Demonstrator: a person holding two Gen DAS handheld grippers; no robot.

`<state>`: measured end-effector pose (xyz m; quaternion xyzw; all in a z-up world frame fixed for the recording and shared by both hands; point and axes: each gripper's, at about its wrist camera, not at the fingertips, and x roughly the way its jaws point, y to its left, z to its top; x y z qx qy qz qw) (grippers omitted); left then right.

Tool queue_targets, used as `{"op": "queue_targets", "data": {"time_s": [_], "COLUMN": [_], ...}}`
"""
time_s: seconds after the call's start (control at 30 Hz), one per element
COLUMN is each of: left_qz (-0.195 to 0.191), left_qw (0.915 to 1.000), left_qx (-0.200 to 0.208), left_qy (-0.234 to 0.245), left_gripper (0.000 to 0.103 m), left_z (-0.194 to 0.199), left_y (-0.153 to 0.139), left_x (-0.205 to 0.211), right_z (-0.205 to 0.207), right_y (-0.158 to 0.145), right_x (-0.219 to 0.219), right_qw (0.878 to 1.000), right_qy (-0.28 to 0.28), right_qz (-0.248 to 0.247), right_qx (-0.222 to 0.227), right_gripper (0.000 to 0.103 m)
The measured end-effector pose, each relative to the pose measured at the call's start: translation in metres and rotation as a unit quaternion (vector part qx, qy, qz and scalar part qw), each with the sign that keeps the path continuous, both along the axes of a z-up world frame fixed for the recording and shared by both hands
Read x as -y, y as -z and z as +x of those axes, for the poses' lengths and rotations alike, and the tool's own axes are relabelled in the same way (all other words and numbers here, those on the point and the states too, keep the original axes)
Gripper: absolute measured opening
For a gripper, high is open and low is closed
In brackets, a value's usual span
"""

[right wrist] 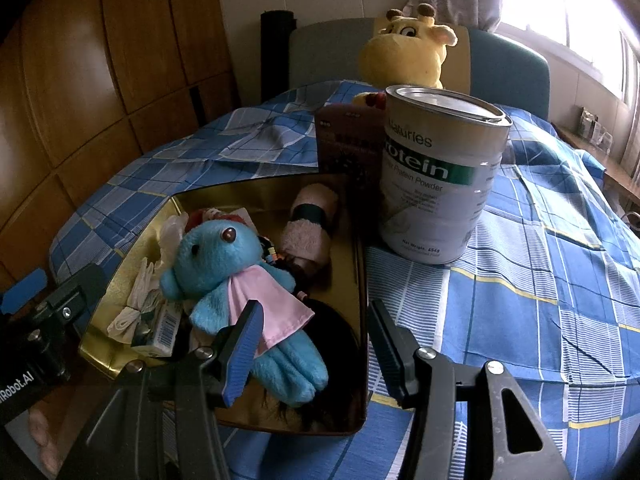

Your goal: Organize soft objects

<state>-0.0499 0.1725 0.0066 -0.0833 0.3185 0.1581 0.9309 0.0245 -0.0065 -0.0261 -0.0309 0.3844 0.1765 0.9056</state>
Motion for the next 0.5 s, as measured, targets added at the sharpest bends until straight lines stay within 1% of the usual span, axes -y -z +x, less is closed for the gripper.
{"op": "queue_targets", "data": {"time_s": [0.5], "left_qz": [0.001], "left_qw": [1.0000], "left_qx": [-0.002], "left_qy": [0.004], "left_gripper": [0.103], "left_z": [-0.0005], "left_y": [0.0010], "left_x": [0.0027], "right_z": [0.0004], "right_y": [0.0009], "right_x": [0.0015], "right_qw": [1.000], "right_qy": [0.002], "right_qz": [0.002], "right_qx": [-0.003], "right_gripper": [0.054]}}
